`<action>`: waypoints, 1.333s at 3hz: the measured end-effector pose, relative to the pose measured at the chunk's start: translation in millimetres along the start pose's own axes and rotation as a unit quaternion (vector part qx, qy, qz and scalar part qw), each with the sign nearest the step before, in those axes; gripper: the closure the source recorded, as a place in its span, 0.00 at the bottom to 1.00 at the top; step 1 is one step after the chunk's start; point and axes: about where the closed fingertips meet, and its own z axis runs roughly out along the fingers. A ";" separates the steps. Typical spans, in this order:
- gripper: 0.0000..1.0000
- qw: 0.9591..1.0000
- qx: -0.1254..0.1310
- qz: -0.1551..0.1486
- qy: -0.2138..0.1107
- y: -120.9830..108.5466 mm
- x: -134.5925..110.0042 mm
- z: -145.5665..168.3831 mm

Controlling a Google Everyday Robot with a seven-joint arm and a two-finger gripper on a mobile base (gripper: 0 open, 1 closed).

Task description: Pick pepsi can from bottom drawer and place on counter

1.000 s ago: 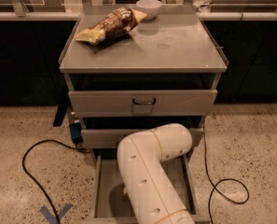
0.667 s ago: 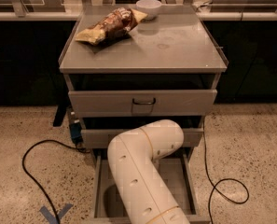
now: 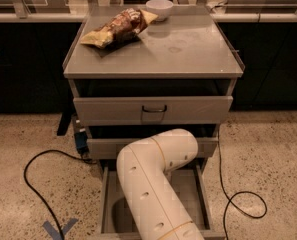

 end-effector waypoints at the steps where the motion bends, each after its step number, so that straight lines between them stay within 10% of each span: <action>1: 0.41 1.000 0.000 0.000 0.000 0.0 0.0 0.0; 4: 1.00 0.997 -0.071 -0.033 0.013 -2.0 18.9 -30.5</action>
Offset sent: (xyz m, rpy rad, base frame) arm 0.0000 0.0000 0.0000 0.0000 0.0000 0.0000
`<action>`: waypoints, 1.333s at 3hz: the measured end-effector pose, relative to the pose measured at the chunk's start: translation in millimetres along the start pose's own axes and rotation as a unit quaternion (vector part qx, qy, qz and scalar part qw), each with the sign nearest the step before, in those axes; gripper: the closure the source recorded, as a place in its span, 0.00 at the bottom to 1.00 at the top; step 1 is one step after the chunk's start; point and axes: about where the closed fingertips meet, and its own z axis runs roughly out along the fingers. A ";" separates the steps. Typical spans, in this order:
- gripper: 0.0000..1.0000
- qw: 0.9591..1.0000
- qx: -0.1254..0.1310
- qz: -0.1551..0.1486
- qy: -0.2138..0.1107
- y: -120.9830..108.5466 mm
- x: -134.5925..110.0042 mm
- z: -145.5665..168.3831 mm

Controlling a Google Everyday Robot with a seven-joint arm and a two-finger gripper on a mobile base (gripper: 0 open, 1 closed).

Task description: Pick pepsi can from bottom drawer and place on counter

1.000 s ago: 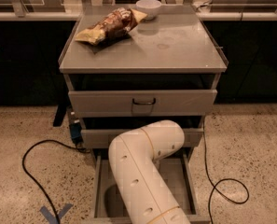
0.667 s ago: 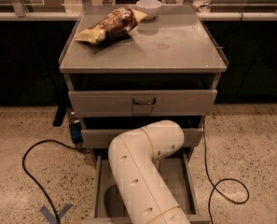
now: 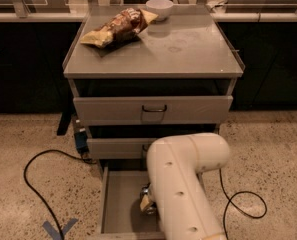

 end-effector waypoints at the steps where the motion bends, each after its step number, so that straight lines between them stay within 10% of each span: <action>1: 1.00 0.996 -0.067 -0.050 -0.010 -3.2 24.5 -75.7; 3: 1.00 0.979 -0.166 -0.105 -0.047 -48.7 82.1 -221.1; 4: 1.00 0.975 -0.189 -0.114 -0.019 -45.3 105.0 -224.7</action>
Offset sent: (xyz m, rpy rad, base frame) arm -0.0380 -0.1749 0.2470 0.4304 -0.0667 0.1654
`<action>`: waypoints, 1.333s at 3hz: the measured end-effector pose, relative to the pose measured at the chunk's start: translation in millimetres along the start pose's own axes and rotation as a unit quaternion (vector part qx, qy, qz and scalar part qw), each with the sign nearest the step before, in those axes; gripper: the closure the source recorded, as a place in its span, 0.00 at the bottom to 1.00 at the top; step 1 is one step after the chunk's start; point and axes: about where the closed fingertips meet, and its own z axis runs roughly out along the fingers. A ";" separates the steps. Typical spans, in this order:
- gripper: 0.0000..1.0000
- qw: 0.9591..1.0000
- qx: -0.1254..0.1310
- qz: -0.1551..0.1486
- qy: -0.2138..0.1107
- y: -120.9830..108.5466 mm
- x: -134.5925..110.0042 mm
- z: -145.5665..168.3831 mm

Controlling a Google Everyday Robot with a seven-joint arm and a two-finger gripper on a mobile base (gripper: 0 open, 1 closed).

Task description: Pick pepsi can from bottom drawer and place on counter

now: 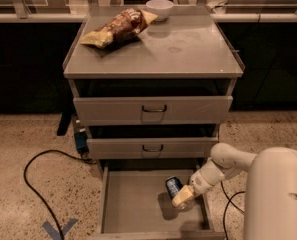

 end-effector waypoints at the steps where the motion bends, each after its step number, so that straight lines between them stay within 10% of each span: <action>1: 1.00 1.000 0.000 0.000 0.001 0.3 -0.3 0.6; 3: 1.00 0.999 -0.041 -0.033 -0.012 55.6 -4.7 -72.6; 4: 1.00 0.991 -0.080 -0.102 -0.026 109.3 -24.8 -138.6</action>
Offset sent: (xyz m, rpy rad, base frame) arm 0.0054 -0.0060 0.0752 0.0582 0.0316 0.0165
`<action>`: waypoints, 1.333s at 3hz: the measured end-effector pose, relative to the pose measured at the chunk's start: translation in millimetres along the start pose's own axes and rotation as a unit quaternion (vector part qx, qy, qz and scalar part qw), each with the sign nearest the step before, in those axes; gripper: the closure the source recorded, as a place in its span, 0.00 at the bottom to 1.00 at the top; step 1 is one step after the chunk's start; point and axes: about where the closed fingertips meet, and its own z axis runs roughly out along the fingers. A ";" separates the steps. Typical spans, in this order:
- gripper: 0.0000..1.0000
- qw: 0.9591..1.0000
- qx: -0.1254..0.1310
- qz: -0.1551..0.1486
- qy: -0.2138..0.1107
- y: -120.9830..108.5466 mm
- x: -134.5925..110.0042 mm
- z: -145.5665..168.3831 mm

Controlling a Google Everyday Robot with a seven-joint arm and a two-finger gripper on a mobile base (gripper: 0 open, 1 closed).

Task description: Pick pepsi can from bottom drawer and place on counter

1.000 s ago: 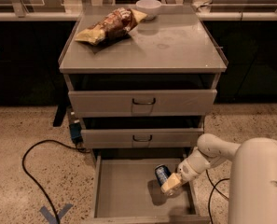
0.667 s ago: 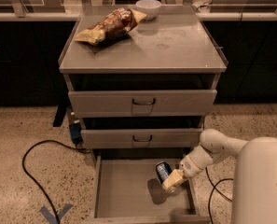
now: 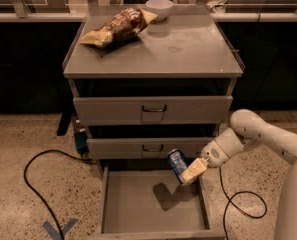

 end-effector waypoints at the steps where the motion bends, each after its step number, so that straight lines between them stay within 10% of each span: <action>1: 1.00 0.997 -0.050 -0.066 0.003 59.6 -22.7 -40.8; 3: 1.00 0.996 -0.036 -0.079 -0.007 68.1 -32.8 -55.7; 4: 1.00 0.991 -0.012 -0.125 -0.047 106.2 -57.2 -117.1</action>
Offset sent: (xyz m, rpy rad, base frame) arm 0.0025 0.0083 0.0636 0.0933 -0.0464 0.0839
